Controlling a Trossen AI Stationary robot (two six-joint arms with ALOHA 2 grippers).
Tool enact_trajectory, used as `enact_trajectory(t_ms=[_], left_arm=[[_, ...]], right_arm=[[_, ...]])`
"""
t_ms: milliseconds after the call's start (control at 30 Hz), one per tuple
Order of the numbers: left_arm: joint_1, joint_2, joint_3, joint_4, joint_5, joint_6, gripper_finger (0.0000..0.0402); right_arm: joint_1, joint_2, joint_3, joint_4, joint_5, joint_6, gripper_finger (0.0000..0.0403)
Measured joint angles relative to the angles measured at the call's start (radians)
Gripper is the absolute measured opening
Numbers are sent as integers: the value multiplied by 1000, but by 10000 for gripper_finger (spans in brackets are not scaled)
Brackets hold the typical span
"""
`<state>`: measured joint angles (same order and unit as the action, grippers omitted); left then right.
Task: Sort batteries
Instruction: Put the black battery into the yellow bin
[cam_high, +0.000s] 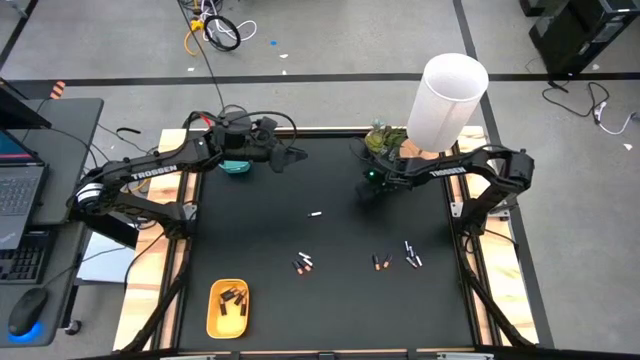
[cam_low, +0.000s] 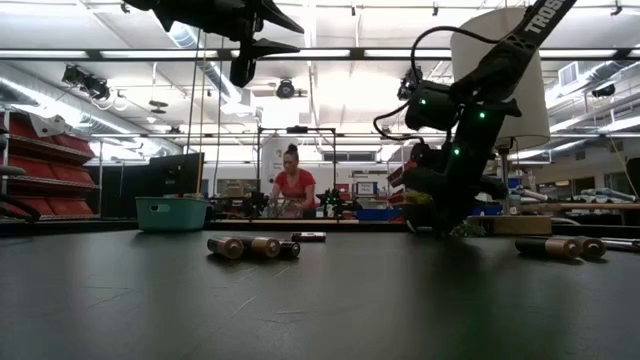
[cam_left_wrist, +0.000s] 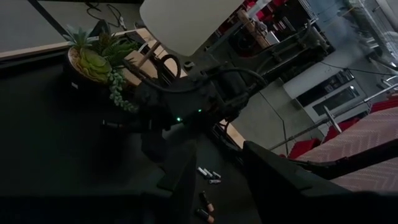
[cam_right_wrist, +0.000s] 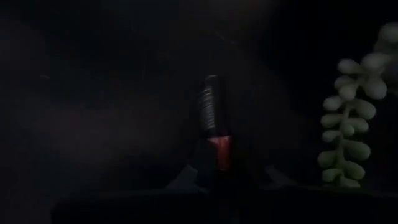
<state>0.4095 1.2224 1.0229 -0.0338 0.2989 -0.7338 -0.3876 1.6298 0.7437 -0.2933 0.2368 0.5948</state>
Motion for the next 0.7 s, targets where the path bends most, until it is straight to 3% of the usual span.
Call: enact_trajectory(t_ms=[100,400,700], left_arm=[[1,0,0,1,-3,0,147],[1,0,0,-1,-7,0,147],[1,0,0,-45,-7,0,147]], right_arm=[[5,0,1,14,-50,-23,0],[58,6,9,134,-204,-99,3],[74,7,9,234,-233,-102,1]])
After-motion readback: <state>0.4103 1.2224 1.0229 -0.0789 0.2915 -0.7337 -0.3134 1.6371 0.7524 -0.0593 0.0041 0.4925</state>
